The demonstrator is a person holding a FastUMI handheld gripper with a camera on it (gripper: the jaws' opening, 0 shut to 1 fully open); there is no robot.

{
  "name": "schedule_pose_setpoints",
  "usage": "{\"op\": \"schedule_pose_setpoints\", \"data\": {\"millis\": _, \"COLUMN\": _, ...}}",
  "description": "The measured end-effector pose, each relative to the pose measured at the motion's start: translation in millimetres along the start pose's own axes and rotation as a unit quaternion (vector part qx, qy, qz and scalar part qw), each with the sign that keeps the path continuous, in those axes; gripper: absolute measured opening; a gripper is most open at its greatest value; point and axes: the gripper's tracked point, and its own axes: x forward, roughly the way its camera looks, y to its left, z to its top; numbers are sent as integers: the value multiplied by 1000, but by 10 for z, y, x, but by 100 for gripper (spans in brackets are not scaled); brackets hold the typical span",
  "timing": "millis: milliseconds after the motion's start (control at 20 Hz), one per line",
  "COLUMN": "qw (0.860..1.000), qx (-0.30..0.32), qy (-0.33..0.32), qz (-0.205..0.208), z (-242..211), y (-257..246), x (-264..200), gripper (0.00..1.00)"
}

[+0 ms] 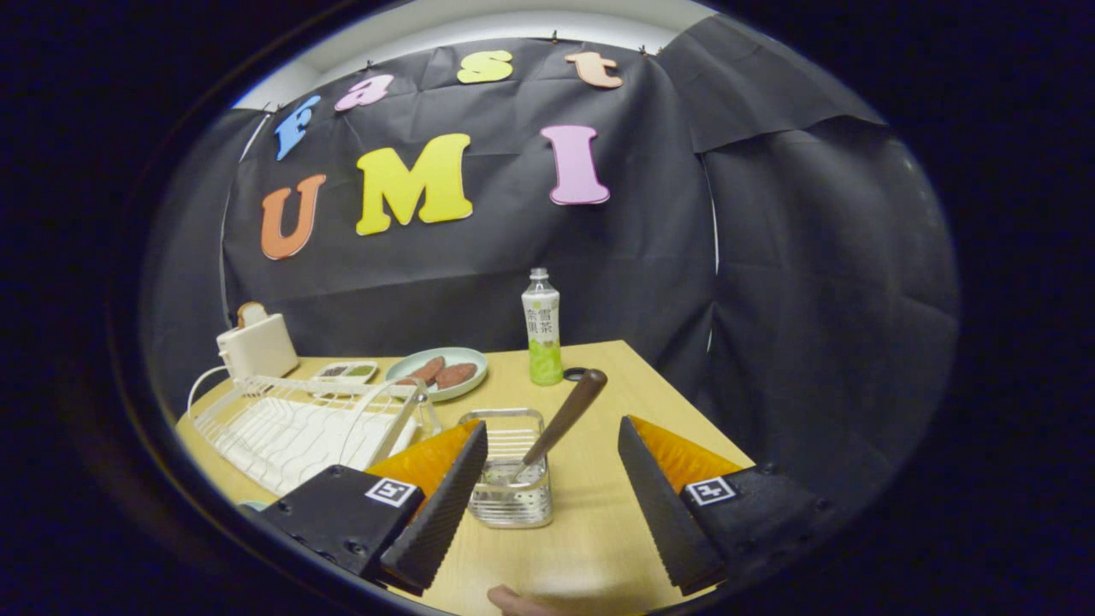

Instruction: Take the plate from the dish rack, then take the spoon from the basket and place it into the plate.

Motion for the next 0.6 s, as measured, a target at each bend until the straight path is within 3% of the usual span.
{"op": "schedule_pose_setpoints", "data": {"millis": 150, "qw": 1000, "qx": 26, "qy": -10, "qz": 4, "z": 142, "y": -8, "x": 200, "gripper": 93}}
{"op": "schedule_pose_setpoints", "data": {"millis": 500, "qw": 1000, "qx": -10, "qy": 0, "qz": 9, "z": 138, "y": 129, "x": 377, "gripper": 34}}
{"op": "schedule_pose_setpoints", "data": {"millis": 600, "qw": 1000, "qx": -20, "qy": 0, "qz": 15, "z": 180, "y": 243, "x": 353, "gripper": 29}}
